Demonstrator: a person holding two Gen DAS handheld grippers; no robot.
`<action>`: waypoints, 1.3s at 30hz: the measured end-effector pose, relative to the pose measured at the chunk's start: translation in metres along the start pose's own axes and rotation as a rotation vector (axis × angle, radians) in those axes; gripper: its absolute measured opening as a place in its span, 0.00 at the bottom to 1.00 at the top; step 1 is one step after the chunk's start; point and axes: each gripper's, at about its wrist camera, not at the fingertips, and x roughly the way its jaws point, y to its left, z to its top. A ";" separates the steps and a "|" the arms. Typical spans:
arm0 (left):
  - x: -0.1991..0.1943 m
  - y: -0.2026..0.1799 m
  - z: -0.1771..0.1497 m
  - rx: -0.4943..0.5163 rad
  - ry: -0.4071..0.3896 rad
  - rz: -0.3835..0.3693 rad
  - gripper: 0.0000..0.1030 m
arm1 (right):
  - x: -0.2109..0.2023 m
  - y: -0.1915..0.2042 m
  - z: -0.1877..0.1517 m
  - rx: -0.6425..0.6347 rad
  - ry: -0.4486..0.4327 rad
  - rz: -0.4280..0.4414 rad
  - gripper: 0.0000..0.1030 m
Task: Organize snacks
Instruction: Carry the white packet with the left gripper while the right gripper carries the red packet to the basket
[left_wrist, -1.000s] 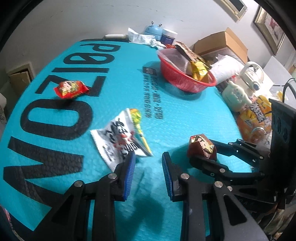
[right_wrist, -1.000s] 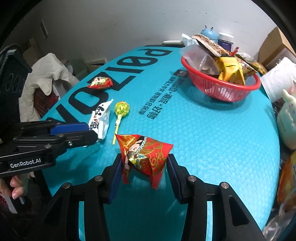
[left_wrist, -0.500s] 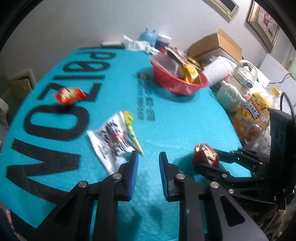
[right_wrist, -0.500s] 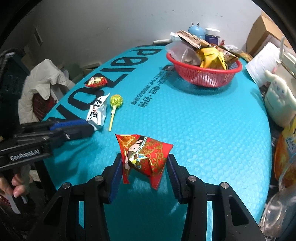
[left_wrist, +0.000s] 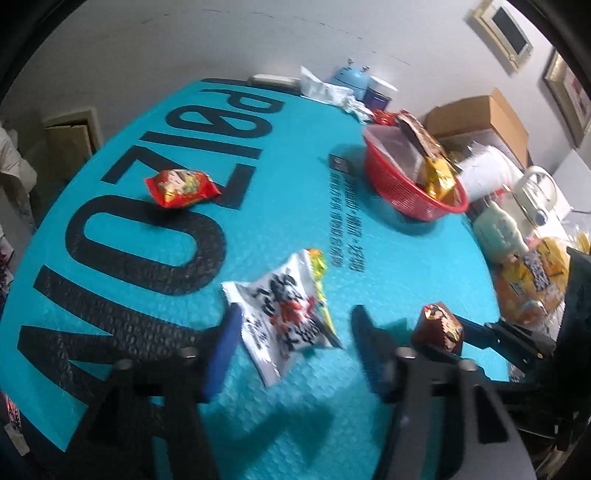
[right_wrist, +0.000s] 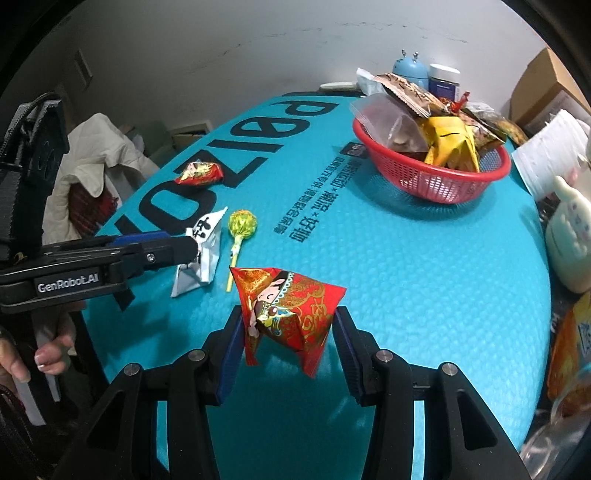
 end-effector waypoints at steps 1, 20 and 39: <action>0.003 0.001 0.001 -0.004 0.006 0.013 0.62 | 0.002 0.000 0.001 0.000 0.004 0.000 0.45; 0.041 -0.004 0.004 0.039 0.074 0.039 0.62 | 0.021 -0.014 0.005 0.026 0.055 -0.007 0.45; 0.019 -0.009 -0.007 0.053 0.036 -0.070 0.37 | 0.012 -0.010 -0.002 0.023 0.025 0.009 0.45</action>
